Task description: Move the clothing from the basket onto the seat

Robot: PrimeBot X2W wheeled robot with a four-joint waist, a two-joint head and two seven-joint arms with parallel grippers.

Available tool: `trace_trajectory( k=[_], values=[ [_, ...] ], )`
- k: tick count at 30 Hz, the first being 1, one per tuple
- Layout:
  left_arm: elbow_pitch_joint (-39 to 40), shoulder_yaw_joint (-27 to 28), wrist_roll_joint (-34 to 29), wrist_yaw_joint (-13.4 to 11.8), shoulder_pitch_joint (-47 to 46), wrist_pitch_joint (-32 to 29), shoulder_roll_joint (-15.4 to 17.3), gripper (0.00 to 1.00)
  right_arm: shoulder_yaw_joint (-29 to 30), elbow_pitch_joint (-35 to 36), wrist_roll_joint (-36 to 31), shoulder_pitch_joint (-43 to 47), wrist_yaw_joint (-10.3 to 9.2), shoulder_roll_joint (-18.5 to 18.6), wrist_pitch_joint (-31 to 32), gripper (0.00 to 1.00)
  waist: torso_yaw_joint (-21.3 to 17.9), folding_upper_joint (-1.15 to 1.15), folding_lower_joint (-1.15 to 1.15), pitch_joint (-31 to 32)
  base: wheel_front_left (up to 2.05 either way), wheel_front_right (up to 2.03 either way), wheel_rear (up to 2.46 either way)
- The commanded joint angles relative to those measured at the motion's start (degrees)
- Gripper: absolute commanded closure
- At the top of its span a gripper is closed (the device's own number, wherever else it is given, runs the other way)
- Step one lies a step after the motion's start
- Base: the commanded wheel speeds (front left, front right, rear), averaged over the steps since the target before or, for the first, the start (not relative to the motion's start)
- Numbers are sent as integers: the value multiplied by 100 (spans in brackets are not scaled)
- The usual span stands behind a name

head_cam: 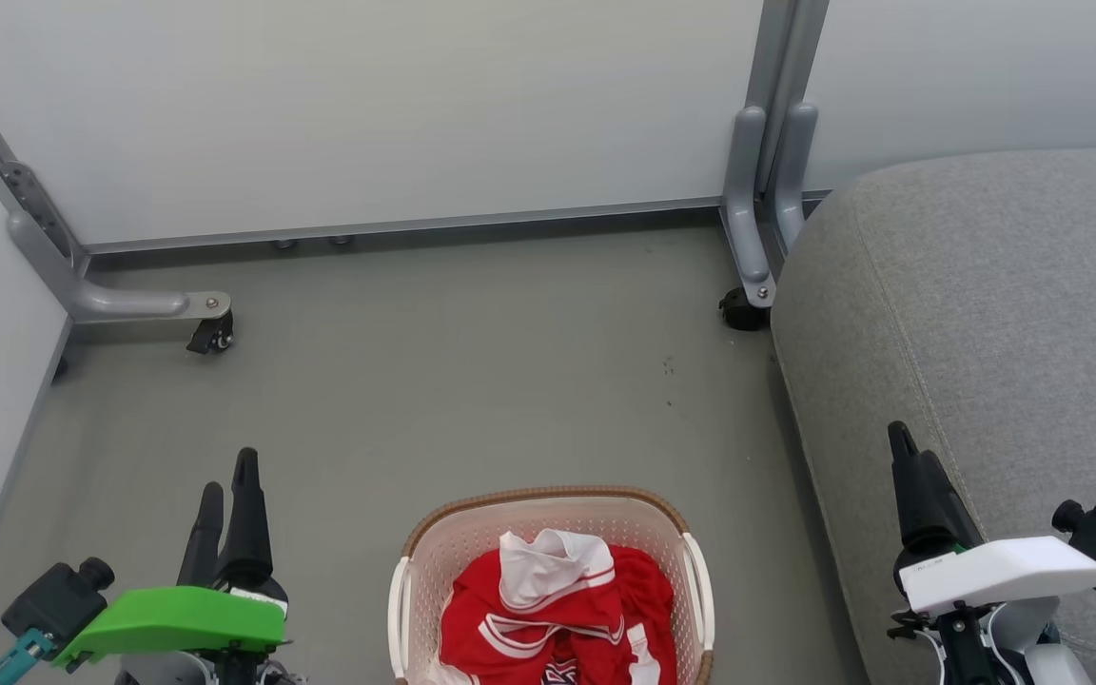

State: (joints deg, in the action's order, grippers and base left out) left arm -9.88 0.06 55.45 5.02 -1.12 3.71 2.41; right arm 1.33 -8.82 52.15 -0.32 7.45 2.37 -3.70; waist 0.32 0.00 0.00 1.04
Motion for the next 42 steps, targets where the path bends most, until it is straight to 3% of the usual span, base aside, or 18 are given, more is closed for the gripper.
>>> trace_trajectory(
  k=[1,42],
  values=[
    [100,-17,-237,-16,-4,75,33,0,-19,126,-212,-29,3,32,-76,0,3,0,0,4,0,0,0],
    [383,-560,-2819,-187,226,717,52,0,-401,456,-2869,237,4,51,-719,0,109,0,0,77,0,0,0]
  ],
)
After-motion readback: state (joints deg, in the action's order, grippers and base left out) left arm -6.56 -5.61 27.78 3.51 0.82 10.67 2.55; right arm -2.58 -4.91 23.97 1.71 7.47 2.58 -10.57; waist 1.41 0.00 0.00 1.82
